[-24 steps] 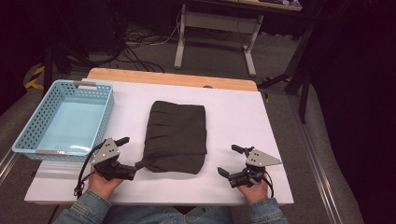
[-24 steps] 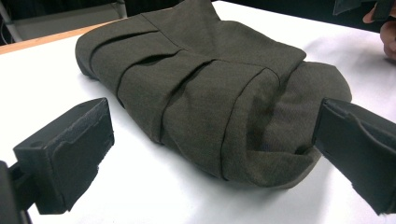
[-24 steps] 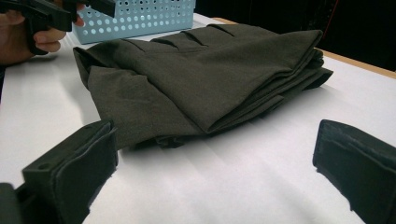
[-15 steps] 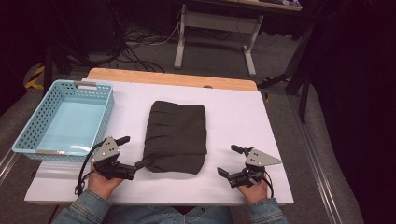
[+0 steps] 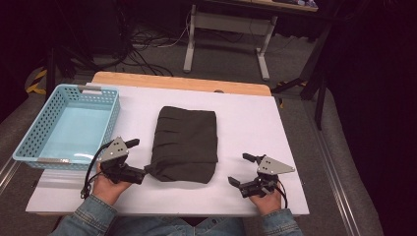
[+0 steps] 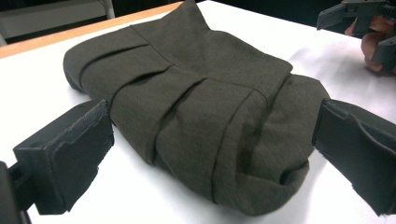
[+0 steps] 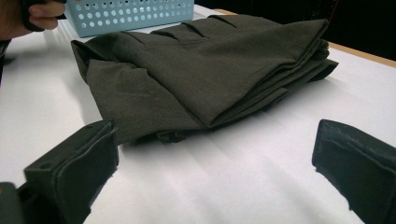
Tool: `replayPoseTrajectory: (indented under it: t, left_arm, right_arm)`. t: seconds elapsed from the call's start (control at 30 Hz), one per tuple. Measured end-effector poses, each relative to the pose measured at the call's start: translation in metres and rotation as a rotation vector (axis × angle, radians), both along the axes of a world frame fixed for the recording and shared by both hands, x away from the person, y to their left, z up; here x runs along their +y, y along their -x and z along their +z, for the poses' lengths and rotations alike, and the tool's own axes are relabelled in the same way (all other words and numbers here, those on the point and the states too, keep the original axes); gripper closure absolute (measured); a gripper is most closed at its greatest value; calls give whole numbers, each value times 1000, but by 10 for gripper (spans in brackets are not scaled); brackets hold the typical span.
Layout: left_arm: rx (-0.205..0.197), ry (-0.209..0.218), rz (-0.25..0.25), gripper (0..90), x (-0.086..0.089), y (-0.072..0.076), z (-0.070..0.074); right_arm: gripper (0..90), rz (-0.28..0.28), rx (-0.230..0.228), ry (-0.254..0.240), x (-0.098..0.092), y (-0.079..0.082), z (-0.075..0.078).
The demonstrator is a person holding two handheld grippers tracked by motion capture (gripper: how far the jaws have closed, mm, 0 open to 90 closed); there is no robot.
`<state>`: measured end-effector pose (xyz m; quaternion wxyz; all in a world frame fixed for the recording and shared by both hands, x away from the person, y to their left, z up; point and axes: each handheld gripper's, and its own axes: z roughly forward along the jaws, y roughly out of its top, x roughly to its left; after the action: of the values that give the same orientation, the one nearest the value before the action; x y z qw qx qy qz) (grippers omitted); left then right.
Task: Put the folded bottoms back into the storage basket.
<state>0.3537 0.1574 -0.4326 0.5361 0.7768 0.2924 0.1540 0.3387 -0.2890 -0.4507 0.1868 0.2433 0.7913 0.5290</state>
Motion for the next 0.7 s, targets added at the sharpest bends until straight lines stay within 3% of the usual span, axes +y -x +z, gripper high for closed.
replayPoseTrajectory:
  t: [0.17,0.27,0.53,0.7]
  left_arm:
    - [25,6,-9,3,-2,-10,6]
    - [36,-24,-1,3,-4,-19,11]
    - [88,-36,-10,3,-13,-46,16]
    - [105,-42,-13,3,-19,-56,19]
  right_arm:
    - [12,4,3,8,1,-1,0]
    - [13,4,3,14,2,0,-1]
    - [13,1,1,21,3,0,-1]
    - [13,3,4,24,3,0,-1]
